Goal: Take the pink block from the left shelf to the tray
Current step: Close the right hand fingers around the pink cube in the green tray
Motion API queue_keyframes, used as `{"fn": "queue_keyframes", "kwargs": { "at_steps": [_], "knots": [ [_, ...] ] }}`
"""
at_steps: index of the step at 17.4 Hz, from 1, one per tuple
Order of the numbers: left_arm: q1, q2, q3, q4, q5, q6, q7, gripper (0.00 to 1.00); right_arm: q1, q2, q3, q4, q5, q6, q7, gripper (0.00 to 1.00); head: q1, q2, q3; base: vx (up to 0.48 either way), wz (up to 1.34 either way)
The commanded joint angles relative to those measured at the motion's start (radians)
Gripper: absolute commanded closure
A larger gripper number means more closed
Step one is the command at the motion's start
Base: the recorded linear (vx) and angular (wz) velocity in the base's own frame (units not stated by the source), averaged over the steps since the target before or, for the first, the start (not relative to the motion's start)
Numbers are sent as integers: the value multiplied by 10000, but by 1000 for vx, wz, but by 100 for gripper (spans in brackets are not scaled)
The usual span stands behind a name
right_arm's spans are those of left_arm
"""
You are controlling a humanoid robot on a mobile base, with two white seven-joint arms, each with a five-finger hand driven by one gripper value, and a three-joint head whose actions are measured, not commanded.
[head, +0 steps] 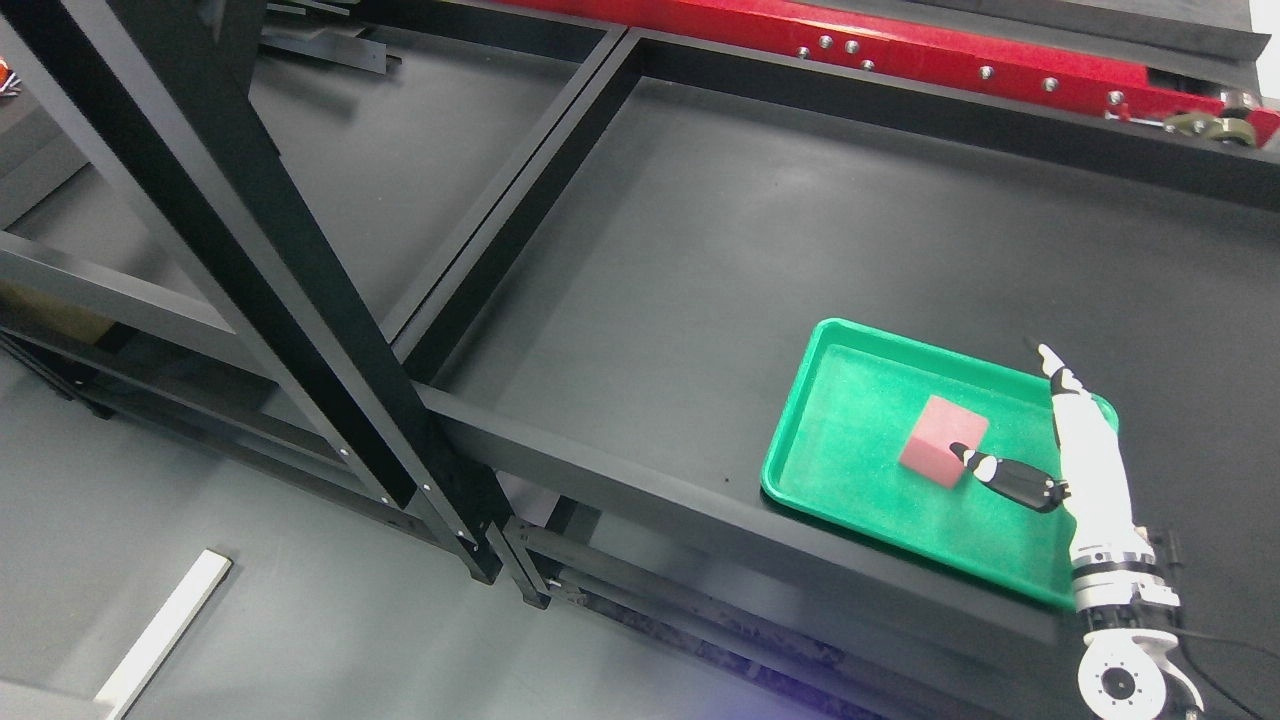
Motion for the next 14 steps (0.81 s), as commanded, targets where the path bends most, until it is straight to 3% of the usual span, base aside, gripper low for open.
{"fn": "queue_keyframes", "kwargs": {
  "at_steps": [1, 6, 14],
  "knots": [
    [93, 174, 0, 0, -15, 7, -6, 0, 61, -329, 369, 197, 5, 13, 64, 1, 0, 0, 0, 168, 105],
    [93, 174, 0, 0, -15, -8, -6, 0, 229, -391, 370, 181, -10, -386, 64, 1, 0, 0, 0, 111, 93],
    [93, 174, 0, 0, -15, -8, -6, 0, 536, -713, 676, 319, 710, -156, 64, 1, 0, 0, 0, 31, 27]
  ]
}}
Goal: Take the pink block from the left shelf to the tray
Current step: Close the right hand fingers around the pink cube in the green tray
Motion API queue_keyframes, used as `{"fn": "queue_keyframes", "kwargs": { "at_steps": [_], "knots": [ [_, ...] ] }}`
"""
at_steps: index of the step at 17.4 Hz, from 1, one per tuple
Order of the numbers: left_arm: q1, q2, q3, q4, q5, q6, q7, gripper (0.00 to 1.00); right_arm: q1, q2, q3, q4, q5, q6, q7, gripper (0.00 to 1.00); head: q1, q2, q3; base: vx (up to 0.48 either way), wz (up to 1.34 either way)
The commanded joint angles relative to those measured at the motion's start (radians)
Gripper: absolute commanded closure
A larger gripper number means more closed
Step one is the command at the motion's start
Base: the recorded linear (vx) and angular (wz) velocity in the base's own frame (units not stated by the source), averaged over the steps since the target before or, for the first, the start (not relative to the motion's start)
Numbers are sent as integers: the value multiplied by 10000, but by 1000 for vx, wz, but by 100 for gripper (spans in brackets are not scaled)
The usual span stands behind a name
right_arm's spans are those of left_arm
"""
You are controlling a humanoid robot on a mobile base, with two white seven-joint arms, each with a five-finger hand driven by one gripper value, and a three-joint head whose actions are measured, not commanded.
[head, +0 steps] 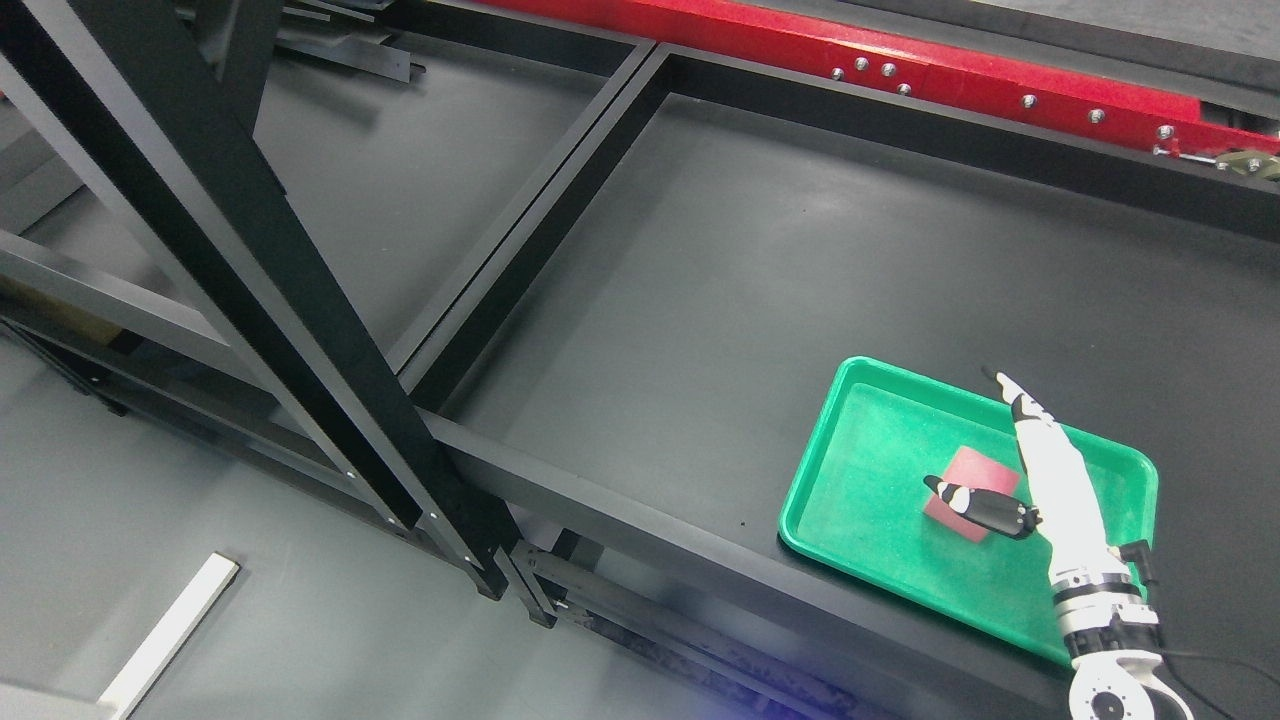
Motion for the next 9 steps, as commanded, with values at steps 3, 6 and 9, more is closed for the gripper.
{"fn": "queue_keyframes", "kwargs": {
  "at_steps": [3, 6, 9],
  "knots": [
    [92, 175, 0, 0, -15, -8, -6, 0, 45, -355, 348, 514, 773, 345, -15, 1, 0, 0, 0, 0, 0],
    [92, 175, 0, 0, -15, -8, -6, 0, -93, -371, 608, 976, 943, 345, -15, 1, 0, 0, 0, 0, 0],
    [92, 175, 0, 0, -15, -8, -6, 0, -216, -493, 870, 1298, 958, 421, -15, 1, 0, 0, 0, 0, 0]
  ]
}}
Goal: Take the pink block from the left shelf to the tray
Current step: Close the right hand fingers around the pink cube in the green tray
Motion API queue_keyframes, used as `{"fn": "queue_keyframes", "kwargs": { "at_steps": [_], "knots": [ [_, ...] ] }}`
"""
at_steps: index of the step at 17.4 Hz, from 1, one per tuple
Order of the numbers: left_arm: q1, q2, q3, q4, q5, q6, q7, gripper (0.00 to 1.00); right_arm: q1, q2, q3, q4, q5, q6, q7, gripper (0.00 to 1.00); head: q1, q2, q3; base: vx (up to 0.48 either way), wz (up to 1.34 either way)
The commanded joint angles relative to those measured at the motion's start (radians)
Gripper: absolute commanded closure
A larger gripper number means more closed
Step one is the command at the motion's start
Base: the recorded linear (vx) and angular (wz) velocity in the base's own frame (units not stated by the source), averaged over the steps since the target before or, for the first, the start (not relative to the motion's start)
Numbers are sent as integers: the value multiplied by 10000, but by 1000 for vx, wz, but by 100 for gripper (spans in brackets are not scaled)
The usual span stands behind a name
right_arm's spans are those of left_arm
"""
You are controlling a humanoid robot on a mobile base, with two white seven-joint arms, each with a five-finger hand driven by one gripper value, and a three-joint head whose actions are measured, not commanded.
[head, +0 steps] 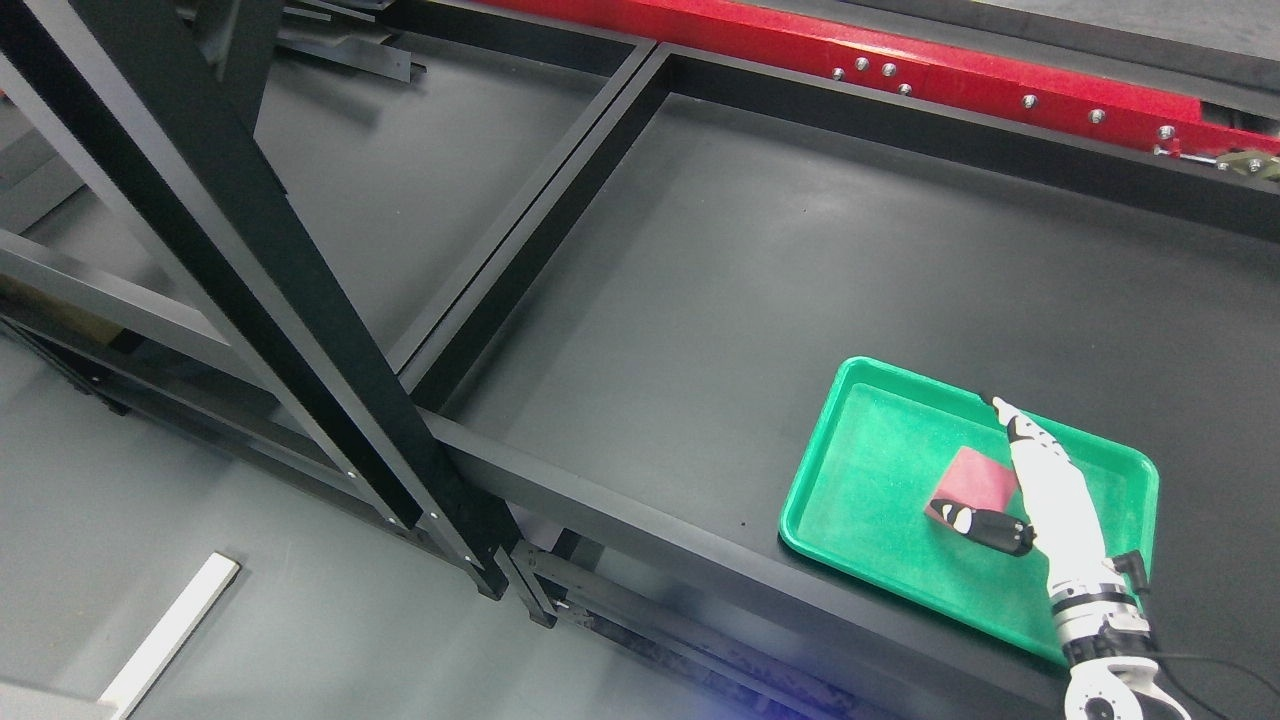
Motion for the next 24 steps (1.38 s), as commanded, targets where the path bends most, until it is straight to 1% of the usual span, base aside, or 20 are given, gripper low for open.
{"fn": "queue_keyframes", "kwargs": {
  "at_steps": [1, 3, 7, 10, 12, 13, 14, 15, 16, 19, 20, 22, 23, 24],
  "knots": [
    [91, 174, 0, 0, -15, -8, -6, 0, -178, -253, 633, 875, 205, 48, -6, 2, 0, 0, 0, 0, 0],
    [91, 174, 0, 0, -15, -8, -6, 0, -270, -344, 679, 1044, 235, 78, -6, 2, 0, 0, 0, 0, 0],
    [91, 174, 0, 0, -15, -8, -6, 0, -347, -406, 863, 1091, 1032, 645, -21, 5, 0, 0, 0, 0, 0],
    [91, 174, 0, 0, -15, -8, -6, 0, -423, -406, 848, 1137, 1110, 968, -21, 19, 0, 0, 0, 0, 0],
    [91, 174, 0, 0, -15, -8, -6, 0, -469, -391, 848, 1168, 1110, 999, -6, 40, 0, 0, 0, 0, 0],
    [91, 174, 0, 0, -15, -8, -6, 0, -455, -375, 848, 1153, 1034, 984, 10, 60, 0, 0, 0, 0, 0],
    [91, 174, 0, 0, -15, -8, -6, 0, -454, -375, 848, 1152, 957, 969, 40, 85, 0, 0, 0, 0, 0],
    [91, 174, 0, 0, -15, -8, -6, 0, -470, -391, 833, 1152, 941, 968, 223, 93, 0, 0, 0, 0, 0],
    [91, 174, 0, 0, -15, -8, -6, 0, -470, -375, 833, 1168, 941, 968, 376, 97, 0, 0, 0, 0, 0],
    [91, 174, 0, 0, -15, -8, -6, 0, -500, -375, 711, 1152, 835, 755, 180, 98, 0, 0, 0, 0, 0],
    [91, 174, 0, 0, -15, -8, -6, 0, -500, -375, 649, 1152, 803, 541, -125, 98, 0, 0, 0, 0, 0],
    [91, 174, 0, 0, -15, -8, -6, 0, -455, -314, 404, 1137, 788, 80, -1762, 98, 0, 0, 0, 0, 0],
    [91, 174, 0, 0, -15, -8, -6, 0, -439, -268, 297, 1076, 773, 63, -2331, 98, 0, 0, 0, 0, 0],
    [91, 174, 0, 0, -15, -8, -6, 0, -439, -253, 175, 985, 757, 63, -2641, 98, 0, 0, 0, 0, 0]
  ]
}}
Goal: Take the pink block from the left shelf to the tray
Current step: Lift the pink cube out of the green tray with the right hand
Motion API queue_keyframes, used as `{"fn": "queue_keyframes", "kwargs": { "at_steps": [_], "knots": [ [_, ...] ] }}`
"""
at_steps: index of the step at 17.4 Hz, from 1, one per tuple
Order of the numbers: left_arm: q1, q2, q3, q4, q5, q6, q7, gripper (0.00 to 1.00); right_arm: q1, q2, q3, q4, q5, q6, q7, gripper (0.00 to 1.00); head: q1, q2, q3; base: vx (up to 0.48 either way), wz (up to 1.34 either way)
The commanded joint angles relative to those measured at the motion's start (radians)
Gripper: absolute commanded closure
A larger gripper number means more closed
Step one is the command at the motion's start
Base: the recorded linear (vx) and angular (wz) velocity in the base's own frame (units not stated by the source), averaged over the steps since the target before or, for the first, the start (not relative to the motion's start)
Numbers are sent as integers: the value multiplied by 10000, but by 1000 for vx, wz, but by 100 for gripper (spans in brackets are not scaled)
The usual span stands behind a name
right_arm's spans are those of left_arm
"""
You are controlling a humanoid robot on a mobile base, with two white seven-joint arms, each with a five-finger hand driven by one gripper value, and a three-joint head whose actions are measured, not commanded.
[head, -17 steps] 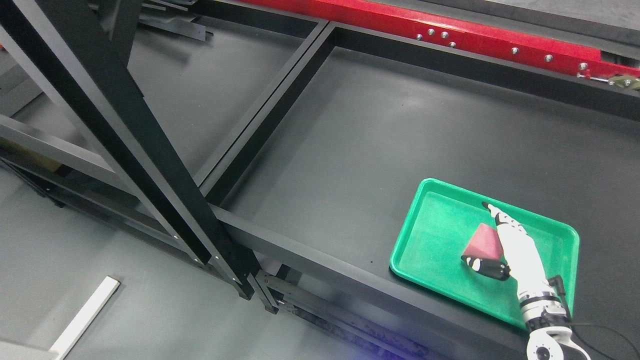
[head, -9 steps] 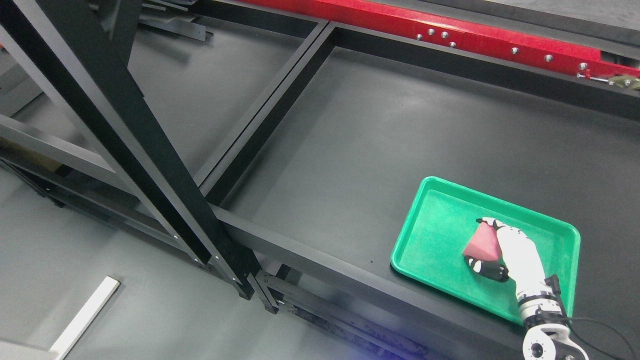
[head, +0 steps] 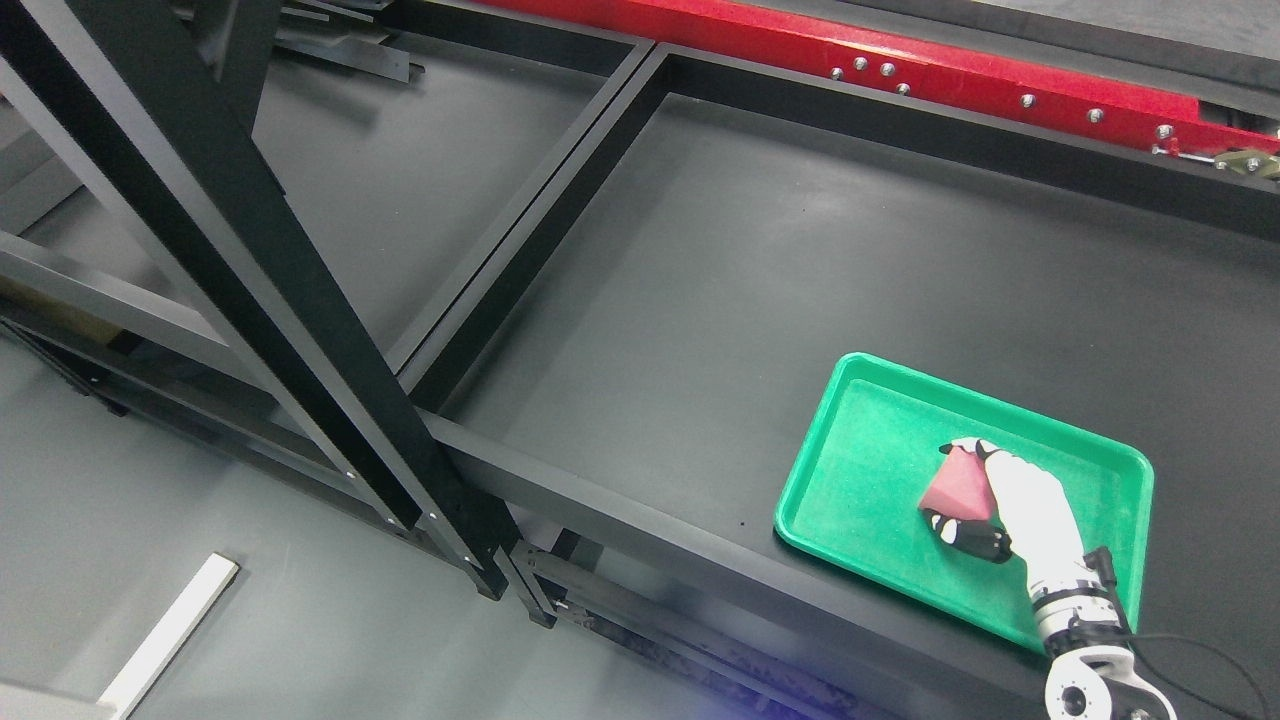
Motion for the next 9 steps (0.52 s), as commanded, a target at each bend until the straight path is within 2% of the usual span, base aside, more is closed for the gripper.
{"fn": "queue_keyframes", "kwargs": {
  "at_steps": [1, 3, 9],
  "knots": [
    [92, 175, 0, 0, -15, -8, -6, 0, 37, 122, -668, -267, -98, -244, -2370, 98, 0, 0, 0, 0, 0],
    [92, 175, 0, 0, -15, -8, -6, 0, 52, 398, -1143, -682, -342, -305, -2524, 98, 0, 0, 0, 0, 0],
    [92, 175, 0, 0, -15, -8, -6, 0, 205, 1380, -2525, -1573, -528, -1700, -2877, 98, 0, 0, 0, 0, 0]
  ]
}}
